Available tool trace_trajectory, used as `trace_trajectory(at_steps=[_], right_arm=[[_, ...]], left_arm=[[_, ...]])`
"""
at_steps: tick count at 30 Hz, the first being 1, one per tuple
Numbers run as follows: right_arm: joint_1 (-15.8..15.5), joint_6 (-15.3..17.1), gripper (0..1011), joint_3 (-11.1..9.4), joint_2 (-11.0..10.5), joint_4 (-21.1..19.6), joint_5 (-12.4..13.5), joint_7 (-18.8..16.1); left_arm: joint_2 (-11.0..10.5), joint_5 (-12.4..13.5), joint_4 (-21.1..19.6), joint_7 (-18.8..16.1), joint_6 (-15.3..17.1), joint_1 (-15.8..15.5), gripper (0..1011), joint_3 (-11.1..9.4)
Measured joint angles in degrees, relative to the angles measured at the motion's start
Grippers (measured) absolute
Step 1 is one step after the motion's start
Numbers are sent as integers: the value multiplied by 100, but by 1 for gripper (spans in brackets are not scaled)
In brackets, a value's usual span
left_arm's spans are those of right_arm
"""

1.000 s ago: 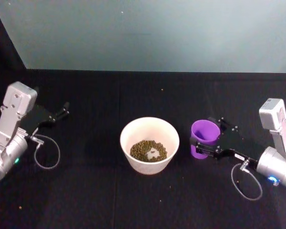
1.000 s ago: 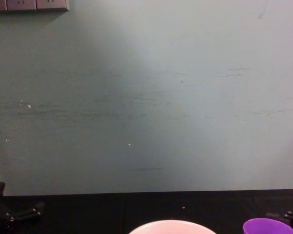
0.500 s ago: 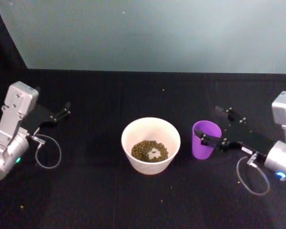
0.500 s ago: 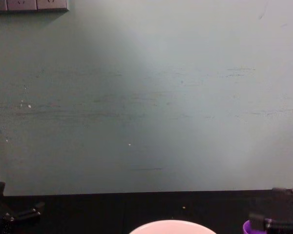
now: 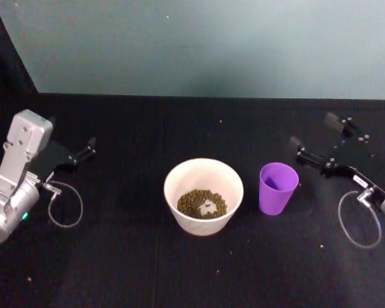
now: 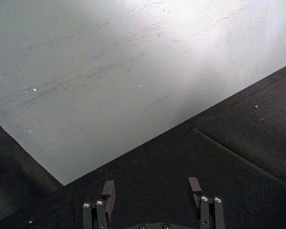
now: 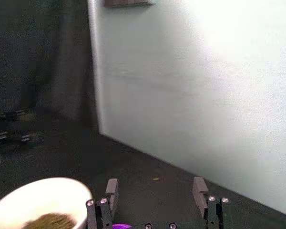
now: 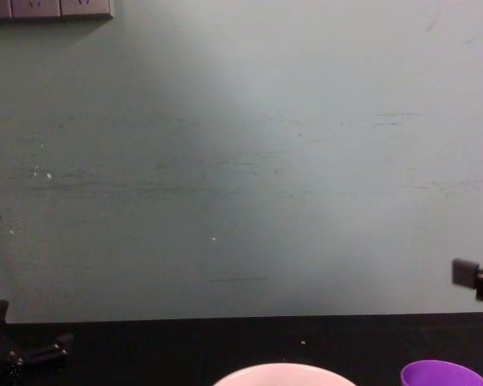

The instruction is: Pick up the cup and pour the mung beans from the cup into the bowl.

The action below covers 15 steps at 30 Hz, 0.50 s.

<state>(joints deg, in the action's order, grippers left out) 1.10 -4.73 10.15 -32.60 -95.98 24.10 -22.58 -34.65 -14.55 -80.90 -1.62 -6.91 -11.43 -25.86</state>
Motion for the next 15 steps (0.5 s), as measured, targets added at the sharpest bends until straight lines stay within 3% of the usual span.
trace_trajectory(at_steps=[4, 7, 15], right_arm=[[-133, -26, 1003, -129, 154, -103, -228, 427], [-216, -55, 1003, -235, 369, -120, -541, 917], [-215, -103, 1003, -308, 636, 7, -974, 1404]], left_arm=[[0, 0, 0, 0, 0, 0, 1000, 0], [0, 0, 0, 0, 0, 0, 1000, 0], [0, 0, 0, 0, 0, 0, 1000, 0]])
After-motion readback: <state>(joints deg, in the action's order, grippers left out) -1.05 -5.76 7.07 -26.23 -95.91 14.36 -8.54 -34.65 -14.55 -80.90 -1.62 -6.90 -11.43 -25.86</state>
